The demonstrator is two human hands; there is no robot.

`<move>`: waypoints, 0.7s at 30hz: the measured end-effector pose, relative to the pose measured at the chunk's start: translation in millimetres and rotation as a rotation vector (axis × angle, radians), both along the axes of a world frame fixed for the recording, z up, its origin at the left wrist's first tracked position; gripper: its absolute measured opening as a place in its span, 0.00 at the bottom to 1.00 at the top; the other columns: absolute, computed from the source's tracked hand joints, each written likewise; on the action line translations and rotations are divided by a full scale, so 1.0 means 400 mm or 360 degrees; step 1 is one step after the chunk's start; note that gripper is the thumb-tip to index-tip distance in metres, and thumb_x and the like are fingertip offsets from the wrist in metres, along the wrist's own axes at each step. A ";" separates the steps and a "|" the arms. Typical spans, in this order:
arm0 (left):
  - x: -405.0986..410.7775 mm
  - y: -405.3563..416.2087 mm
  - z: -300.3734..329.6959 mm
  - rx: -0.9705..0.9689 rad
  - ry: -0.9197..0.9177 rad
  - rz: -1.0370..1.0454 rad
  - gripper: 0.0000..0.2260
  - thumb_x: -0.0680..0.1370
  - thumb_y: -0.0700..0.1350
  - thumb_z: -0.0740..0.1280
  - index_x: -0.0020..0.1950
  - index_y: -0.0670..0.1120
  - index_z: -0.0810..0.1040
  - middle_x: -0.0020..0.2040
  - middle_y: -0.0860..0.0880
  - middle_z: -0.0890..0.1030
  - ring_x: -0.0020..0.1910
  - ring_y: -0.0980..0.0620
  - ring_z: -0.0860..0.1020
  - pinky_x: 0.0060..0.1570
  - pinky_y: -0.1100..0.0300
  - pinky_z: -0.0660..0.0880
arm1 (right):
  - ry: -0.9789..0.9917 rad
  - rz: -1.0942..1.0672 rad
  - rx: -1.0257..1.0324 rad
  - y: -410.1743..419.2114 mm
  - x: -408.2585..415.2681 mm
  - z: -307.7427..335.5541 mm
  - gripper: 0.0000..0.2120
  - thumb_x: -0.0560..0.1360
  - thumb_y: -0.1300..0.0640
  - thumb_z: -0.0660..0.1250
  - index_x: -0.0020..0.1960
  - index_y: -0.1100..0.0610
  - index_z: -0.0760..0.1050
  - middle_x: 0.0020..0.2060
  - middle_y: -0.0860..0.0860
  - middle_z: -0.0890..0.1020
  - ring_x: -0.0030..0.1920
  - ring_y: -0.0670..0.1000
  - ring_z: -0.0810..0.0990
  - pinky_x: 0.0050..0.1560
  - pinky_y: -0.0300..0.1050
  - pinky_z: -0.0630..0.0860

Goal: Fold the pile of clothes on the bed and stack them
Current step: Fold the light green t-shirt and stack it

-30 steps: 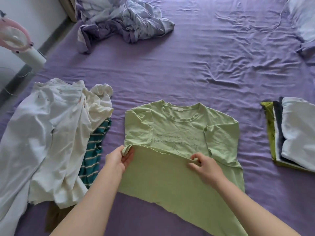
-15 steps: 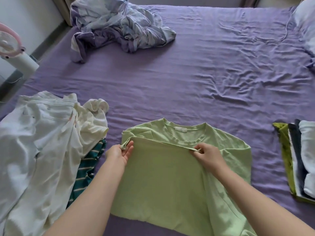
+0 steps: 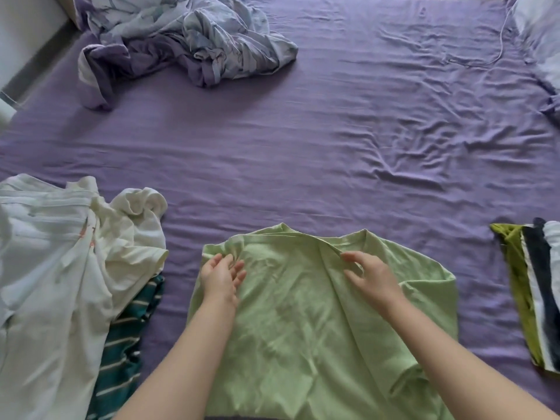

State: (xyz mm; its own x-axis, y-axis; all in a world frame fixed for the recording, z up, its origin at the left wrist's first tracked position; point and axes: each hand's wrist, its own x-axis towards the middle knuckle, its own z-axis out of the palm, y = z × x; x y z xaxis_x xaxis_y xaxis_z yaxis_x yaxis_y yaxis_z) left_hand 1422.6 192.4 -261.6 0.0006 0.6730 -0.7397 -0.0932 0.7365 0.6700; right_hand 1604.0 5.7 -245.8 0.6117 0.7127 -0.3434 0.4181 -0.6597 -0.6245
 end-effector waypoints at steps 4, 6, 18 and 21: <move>0.056 -0.115 -0.025 0.0380 0.0426 -0.0297 0.18 0.75 0.33 0.65 0.65 0.39 0.71 0.60 0.41 0.73 0.55 0.44 0.76 0.56 0.50 0.75 | -0.0085 -0.0003 -0.0023 -0.134 -0.040 -0.018 0.16 0.71 0.64 0.72 0.58 0.59 0.79 0.54 0.55 0.82 0.57 0.56 0.77 0.60 0.41 0.67; 0.074 -0.146 -0.024 0.0663 0.0653 -0.0484 0.19 0.74 0.32 0.65 0.64 0.40 0.73 0.66 0.40 0.67 0.60 0.44 0.73 0.65 0.54 0.68 | -0.0112 -0.0038 -0.0090 -0.192 -0.053 -0.024 0.17 0.72 0.61 0.73 0.60 0.58 0.77 0.55 0.54 0.80 0.58 0.55 0.76 0.61 0.43 0.67; 0.094 -0.219 -0.001 0.1254 0.1138 -0.1403 0.16 0.75 0.33 0.63 0.62 0.40 0.76 0.61 0.39 0.73 0.58 0.41 0.75 0.59 0.53 0.70 | 0.0138 -0.0659 -0.0116 -0.278 -0.009 -0.044 0.05 0.72 0.58 0.71 0.47 0.55 0.79 0.42 0.50 0.81 0.46 0.52 0.78 0.42 0.42 0.67; 0.184 -0.324 -0.010 0.0899 0.0740 -0.1900 0.10 0.78 0.37 0.63 0.56 0.42 0.80 0.53 0.44 0.82 0.54 0.46 0.79 0.51 0.63 0.69 | 0.0191 -0.0826 0.0082 -0.271 0.051 -0.014 0.05 0.71 0.63 0.71 0.42 0.55 0.77 0.35 0.46 0.78 0.38 0.49 0.75 0.35 0.32 0.66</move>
